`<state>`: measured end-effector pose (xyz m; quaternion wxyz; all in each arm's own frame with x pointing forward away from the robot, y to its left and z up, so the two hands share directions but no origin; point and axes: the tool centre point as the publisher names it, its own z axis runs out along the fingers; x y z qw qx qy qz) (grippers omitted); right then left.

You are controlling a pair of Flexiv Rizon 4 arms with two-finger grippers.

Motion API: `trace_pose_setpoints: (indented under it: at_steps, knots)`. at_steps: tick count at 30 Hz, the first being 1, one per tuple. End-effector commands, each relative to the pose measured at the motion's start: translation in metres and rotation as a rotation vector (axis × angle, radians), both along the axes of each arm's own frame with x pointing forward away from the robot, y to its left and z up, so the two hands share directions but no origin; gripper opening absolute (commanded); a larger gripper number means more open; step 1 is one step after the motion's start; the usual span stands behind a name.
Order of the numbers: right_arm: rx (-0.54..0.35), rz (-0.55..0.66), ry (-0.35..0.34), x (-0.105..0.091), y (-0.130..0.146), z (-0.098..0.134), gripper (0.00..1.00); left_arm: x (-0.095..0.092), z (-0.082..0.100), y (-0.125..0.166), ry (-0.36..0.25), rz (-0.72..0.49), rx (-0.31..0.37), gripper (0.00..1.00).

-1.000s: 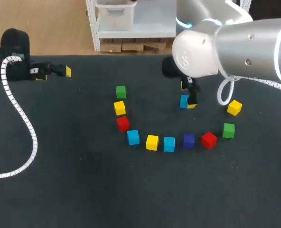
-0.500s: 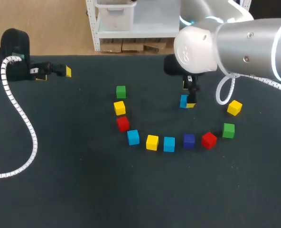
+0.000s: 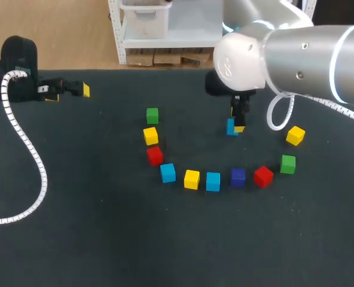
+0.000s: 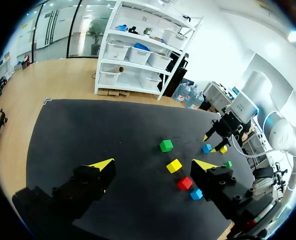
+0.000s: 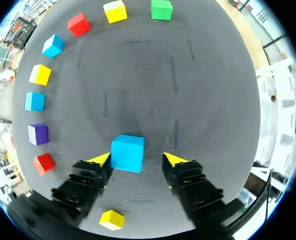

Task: Place the blue cubes, place green cubes on the blue cubes, place the yellow cubes on the green cubes, then place the red cubes on the yellow cubes, and place purple cube on the red cubes.

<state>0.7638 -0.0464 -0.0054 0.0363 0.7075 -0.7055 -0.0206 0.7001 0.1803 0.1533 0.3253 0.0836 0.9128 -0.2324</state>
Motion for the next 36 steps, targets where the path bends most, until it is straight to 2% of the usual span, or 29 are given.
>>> trace_pose_setpoints:
  at_steps: [1, 9, 11, 13, 14, 15, 16, 25, 36]
  knots:
    - [-0.006, 0.044, -0.01, -0.004, 0.001, 0.0, 0.0, 0.0, -0.002, 0.003, -0.008, -0.01, -0.013, 1.0]
    - [-0.021, 0.074, -0.004, -0.009, 0.002, -0.001, 0.0, 0.0, -0.002, 0.003, -0.008, -0.01, -0.013, 1.0]
    - [-0.026, 0.071, -0.005, -0.009, 0.001, -0.001, 0.29, 0.0, -0.002, 0.003, -0.008, -0.01, -0.013, 1.0]
    - [-0.023, 0.064, -0.006, -0.007, 0.001, 0.0, 0.48, 0.0, -0.002, 0.003, -0.008, -0.01, -0.013, 1.0]
    - [-0.021, 0.062, -0.006, -0.007, 0.002, 0.001, 0.79, 0.0, -0.002, 0.003, -0.008, -0.01, -0.013, 1.0]
    - [-0.015, 0.057, -0.009, -0.006, 0.002, 0.001, 0.96, 0.0, -0.002, 0.003, -0.008, -0.01, -0.013, 1.0]
    - [-0.011, 0.055, -0.009, -0.006, 0.003, 0.002, 1.0, 0.0, -0.002, 0.003, -0.008, -0.01, -0.013, 1.0]
    - [0.002, 0.034, -0.014, -0.008, 0.0, 0.009, 1.0, 0.0, -0.002, 0.003, -0.008, -0.01, -0.013, 1.0]
    - [0.125, -0.15, -0.036, -0.009, -0.018, 0.046, 1.0, 0.0, -0.002, 0.003, -0.008, -0.01, -0.013, 1.0]
